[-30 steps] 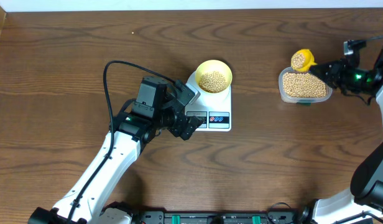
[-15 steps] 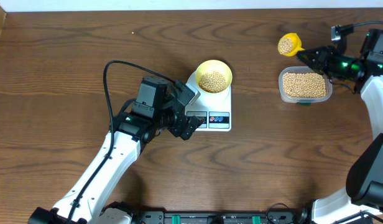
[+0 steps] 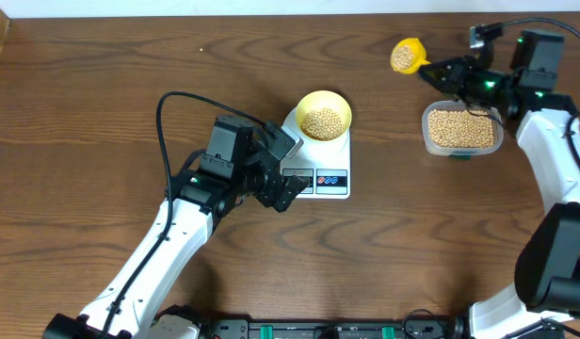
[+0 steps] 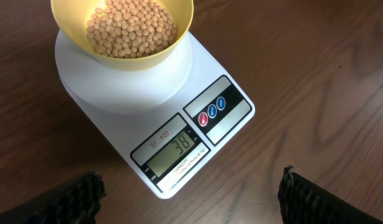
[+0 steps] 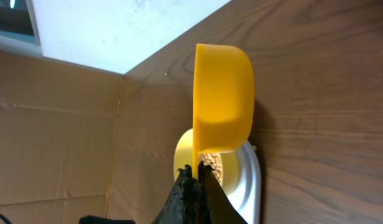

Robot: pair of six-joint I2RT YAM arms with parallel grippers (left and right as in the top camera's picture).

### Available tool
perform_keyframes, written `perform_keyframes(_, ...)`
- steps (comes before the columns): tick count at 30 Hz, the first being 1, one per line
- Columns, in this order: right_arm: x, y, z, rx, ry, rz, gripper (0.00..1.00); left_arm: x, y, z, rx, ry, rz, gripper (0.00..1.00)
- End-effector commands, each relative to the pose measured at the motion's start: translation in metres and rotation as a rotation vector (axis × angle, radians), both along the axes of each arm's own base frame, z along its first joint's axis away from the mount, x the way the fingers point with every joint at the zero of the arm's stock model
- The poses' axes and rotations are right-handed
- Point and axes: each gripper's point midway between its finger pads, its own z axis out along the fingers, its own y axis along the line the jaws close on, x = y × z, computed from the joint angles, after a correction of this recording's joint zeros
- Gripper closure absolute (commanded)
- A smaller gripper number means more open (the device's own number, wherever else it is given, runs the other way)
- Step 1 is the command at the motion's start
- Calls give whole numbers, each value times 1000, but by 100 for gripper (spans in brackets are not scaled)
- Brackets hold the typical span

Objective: Scoop item into bowl and weigh 50g on scale
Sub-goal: 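Carry the filled scoop left toward the yellow bowl, right gripper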

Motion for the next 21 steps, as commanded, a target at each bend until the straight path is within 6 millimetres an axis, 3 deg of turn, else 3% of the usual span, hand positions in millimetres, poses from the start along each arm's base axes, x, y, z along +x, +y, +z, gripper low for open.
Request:
perform_keyframes(1,0,22,-2,6,25,15,99,-2,0,-5,2,10,-15,8)
perform_keyframes(9,-5,80,-1,-35,-14,92,99,-2,0,-5,2,10,-15,8)
perform_keyframes(16,-10,103,-5,-76,-25,116,97,-2,0,-5,2,10,-15,8)
perform_keyframes(21,-18,120,-7,-102,-49,164,81,-2,0,-5,2,10,-15,8)
